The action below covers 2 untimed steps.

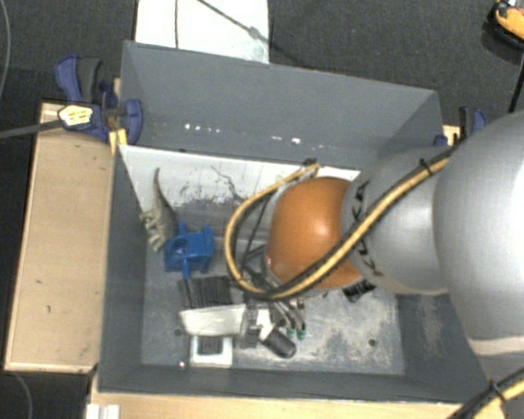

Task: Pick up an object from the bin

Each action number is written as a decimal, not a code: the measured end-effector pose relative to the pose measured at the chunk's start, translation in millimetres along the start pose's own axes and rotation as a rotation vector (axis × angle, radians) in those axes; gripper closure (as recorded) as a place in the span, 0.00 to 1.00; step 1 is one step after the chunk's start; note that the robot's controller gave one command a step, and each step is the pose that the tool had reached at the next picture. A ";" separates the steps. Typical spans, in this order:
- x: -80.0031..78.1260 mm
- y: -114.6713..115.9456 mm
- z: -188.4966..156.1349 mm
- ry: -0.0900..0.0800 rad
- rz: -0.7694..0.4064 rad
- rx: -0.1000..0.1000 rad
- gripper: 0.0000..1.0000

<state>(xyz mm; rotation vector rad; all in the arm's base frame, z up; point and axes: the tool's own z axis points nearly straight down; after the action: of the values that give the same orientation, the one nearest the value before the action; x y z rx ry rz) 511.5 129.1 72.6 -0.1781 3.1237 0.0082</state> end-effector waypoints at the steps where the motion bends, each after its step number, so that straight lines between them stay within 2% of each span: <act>1: -0.8 -5.3 -42.6 0.008 0.001 0.001 1.00; 2: -7.9 -13.0 -67.4 -0.009 0.026 -0.001 1.00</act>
Offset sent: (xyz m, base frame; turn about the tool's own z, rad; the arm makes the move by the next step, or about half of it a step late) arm 0.0128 -0.0273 0.0045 0.0858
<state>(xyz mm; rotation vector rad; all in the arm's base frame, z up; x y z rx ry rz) 520.1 116.7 140.0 -0.1373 3.1171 0.0105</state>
